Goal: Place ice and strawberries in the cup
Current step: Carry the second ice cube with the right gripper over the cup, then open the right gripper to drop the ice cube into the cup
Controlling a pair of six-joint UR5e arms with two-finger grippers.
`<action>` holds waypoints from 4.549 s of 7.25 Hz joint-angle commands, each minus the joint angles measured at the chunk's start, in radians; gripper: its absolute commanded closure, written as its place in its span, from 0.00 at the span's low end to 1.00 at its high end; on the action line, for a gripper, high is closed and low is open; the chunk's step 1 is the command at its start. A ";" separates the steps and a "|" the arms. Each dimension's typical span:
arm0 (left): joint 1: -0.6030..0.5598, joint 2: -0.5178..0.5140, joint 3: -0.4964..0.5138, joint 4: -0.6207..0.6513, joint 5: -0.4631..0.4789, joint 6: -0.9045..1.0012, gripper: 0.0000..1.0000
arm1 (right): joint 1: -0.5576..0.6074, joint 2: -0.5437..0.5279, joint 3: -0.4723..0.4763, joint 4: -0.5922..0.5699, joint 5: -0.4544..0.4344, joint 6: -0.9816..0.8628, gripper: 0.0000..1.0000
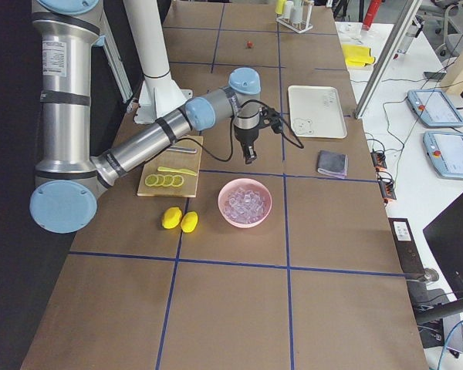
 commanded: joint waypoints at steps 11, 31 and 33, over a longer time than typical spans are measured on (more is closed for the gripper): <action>0.219 -0.013 0.016 -0.118 -0.004 -0.209 0.00 | -0.519 0.710 -0.282 -0.017 -0.246 0.744 1.00; 0.245 -0.017 0.026 -0.120 -0.004 -0.210 0.00 | -0.610 0.826 -0.659 0.089 -0.282 0.732 0.04; 0.245 -0.017 0.026 -0.120 -0.004 -0.210 0.00 | -0.610 0.826 -0.656 0.088 -0.282 0.732 0.04</action>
